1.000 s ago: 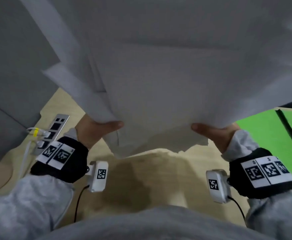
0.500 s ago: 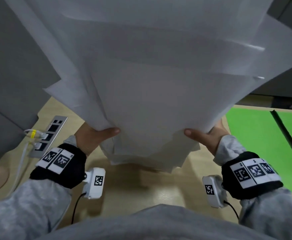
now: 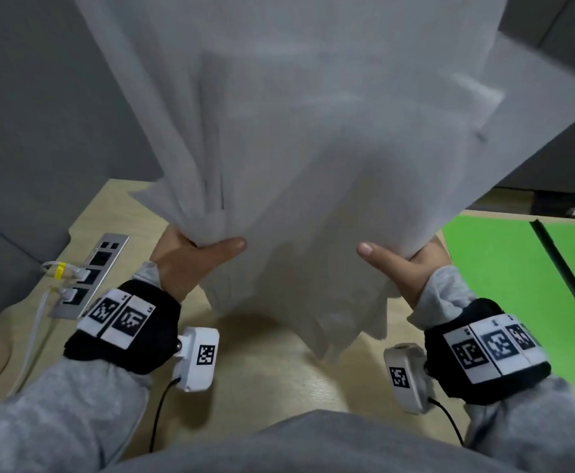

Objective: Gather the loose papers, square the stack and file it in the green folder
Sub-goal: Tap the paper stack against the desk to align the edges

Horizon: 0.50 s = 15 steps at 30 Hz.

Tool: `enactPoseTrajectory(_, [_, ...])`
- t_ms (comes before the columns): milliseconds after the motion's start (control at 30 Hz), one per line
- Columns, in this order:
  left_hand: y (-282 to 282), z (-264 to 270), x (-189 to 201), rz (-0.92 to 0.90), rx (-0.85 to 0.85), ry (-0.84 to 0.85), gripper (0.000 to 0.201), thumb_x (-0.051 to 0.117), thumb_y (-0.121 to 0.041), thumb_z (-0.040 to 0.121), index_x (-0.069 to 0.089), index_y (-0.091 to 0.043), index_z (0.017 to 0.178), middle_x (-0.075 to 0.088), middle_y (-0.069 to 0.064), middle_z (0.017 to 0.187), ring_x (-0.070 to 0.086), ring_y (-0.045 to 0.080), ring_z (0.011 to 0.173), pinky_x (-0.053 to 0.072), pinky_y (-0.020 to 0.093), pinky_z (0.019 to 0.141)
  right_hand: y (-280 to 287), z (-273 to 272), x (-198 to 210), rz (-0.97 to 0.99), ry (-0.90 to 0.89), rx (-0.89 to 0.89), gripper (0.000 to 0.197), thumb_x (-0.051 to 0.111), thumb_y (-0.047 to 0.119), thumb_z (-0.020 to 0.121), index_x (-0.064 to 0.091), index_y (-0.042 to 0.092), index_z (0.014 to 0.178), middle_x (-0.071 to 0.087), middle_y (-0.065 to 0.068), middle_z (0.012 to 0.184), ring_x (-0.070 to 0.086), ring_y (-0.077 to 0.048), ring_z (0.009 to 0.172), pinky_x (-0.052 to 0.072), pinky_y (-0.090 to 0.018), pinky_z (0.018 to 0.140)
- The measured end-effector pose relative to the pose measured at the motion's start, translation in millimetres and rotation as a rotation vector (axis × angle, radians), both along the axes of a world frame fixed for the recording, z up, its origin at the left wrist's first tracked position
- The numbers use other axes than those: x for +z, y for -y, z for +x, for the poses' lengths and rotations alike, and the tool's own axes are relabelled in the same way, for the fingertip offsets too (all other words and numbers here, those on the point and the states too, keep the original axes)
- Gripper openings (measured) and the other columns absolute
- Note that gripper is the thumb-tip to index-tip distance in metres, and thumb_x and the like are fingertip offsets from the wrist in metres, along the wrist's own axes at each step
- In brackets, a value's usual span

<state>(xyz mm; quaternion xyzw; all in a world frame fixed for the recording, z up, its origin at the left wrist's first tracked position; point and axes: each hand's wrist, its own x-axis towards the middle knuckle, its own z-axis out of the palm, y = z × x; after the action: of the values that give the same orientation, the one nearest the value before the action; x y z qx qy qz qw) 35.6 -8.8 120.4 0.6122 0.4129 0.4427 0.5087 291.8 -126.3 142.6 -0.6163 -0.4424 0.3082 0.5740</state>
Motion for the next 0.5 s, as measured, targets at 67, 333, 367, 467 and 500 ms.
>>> enactPoseTrajectory(67, [1.8, -0.2, -0.2, 0.015, -0.062, -0.017, 0.055, 0.083, -0.028, 0.057, 0.066, -0.021, 0.109, 0.075, -0.015, 0.098, 0.068, 0.003, 0.096, 0.052, 0.019, 0.078, -1.2, -0.1, -7.5, -0.015, -0.055, 0.001, 0.033, 0.081, 0.015, 0.065, 0.062, 0.02, 0.092, 0.071, 0.014, 0.072, 0.065, 0.01, 0.068, 0.048, -0.006, 0.06])
enactPoseTrajectory(333, [10.2, 12.3, 0.8, 0.077, 0.111, -0.058, 0.025, 0.081, -0.021, 0.065, 0.066, -0.03, 0.083, 0.069, -0.032, 0.071, 0.062, -0.017, 0.071, 0.046, 0.003, 0.063, -5.1, -16.2, -8.7, 0.03, -0.04, -0.056, 0.024, 0.072, 0.015, 0.077, 0.057, 0.033, 0.079, 0.067, 0.019, 0.07, 0.064, 0.0, 0.072, 0.048, -0.006, 0.061])
enactPoseTrajectory(367, [9.7, 10.3, 6.4, 0.115, 0.116, -0.018, 0.026, 0.08, -0.019, 0.062, 0.066, -0.03, 0.081, 0.069, -0.032, 0.071, 0.064, -0.014, 0.073, 0.048, 0.006, 0.065, -2.1, -15.5, -4.6, 0.077, -0.051, -0.036, 0.027, 0.074, 0.011, 0.075, 0.059, 0.031, 0.085, 0.07, 0.021, 0.068, 0.066, 0.004, 0.071, 0.048, -0.006, 0.061])
enactPoseTrajectory(467, [6.6, 1.9, 11.5, 0.15, 0.018, 0.095, 0.046, 0.079, -0.018, 0.06, 0.066, -0.012, 0.103, 0.075, -0.018, 0.09, 0.068, 0.003, 0.091, 0.052, 0.019, 0.078, 2.2, -10.4, -3.3, 0.164, -0.082, -0.023, 0.043, 0.072, 0.014, 0.069, 0.061, 0.008, 0.11, 0.073, 0.015, 0.079, 0.067, 0.005, 0.076, 0.049, -0.009, 0.064])
enactPoseTrajectory(500, [6.3, 0.6, 10.1, 0.125, -0.013, 0.096, 0.053, 0.078, -0.014, 0.06, 0.063, -0.005, 0.11, 0.075, -0.014, 0.094, 0.069, 0.006, 0.093, 0.053, 0.021, 0.078, 1.2, -9.9, -5.9, 0.149, -0.085, -0.03, 0.049, 0.071, 0.017, 0.068, 0.059, 0.004, 0.114, 0.072, 0.011, 0.085, 0.067, 0.003, 0.078, 0.05, -0.011, 0.065])
